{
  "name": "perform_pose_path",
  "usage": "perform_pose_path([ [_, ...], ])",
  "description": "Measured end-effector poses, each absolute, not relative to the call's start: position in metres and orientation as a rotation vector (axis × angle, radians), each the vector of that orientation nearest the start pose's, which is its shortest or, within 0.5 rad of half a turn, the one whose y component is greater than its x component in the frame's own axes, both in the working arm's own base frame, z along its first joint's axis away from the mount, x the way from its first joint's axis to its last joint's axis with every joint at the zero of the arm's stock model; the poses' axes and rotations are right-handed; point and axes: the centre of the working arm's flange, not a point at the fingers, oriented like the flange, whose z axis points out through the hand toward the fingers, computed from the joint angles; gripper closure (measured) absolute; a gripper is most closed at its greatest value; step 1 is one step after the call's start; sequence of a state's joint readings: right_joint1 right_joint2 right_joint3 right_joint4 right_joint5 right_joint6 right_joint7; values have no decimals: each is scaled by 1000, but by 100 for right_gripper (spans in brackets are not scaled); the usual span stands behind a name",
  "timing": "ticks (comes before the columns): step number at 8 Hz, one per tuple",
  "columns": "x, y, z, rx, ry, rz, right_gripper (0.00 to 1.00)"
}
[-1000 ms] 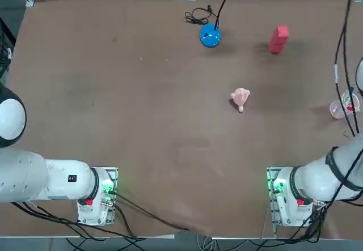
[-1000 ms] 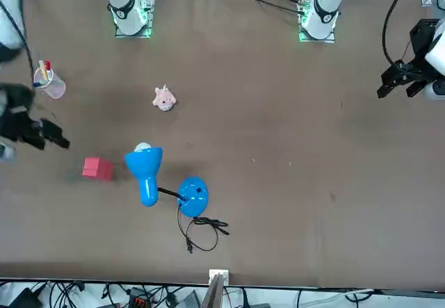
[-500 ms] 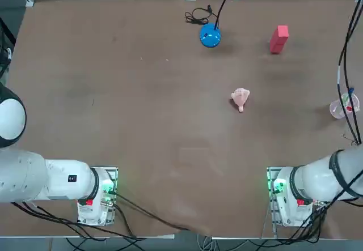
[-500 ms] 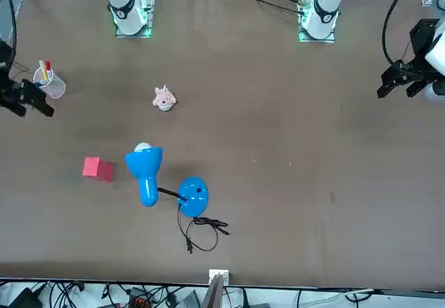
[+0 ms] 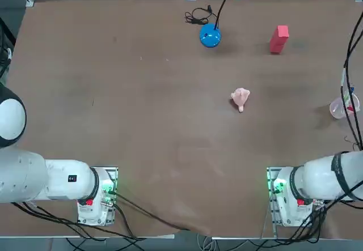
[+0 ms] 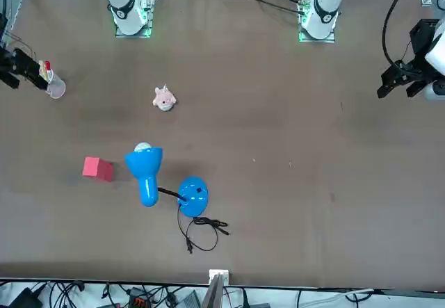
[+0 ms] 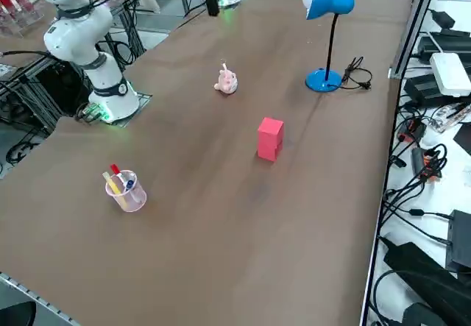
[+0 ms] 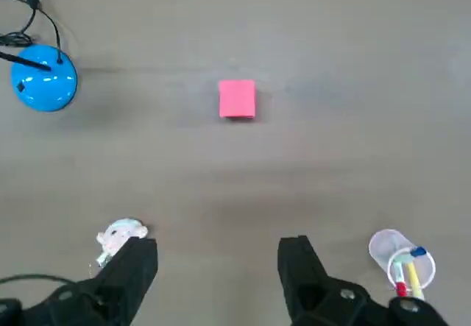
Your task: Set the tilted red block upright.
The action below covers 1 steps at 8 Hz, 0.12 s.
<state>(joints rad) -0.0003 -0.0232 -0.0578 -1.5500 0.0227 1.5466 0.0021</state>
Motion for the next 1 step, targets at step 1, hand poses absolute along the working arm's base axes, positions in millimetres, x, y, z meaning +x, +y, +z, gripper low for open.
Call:
perform_pose_path([
  [1, 543, -21, 646, -3126, 67, -30, 0],
])
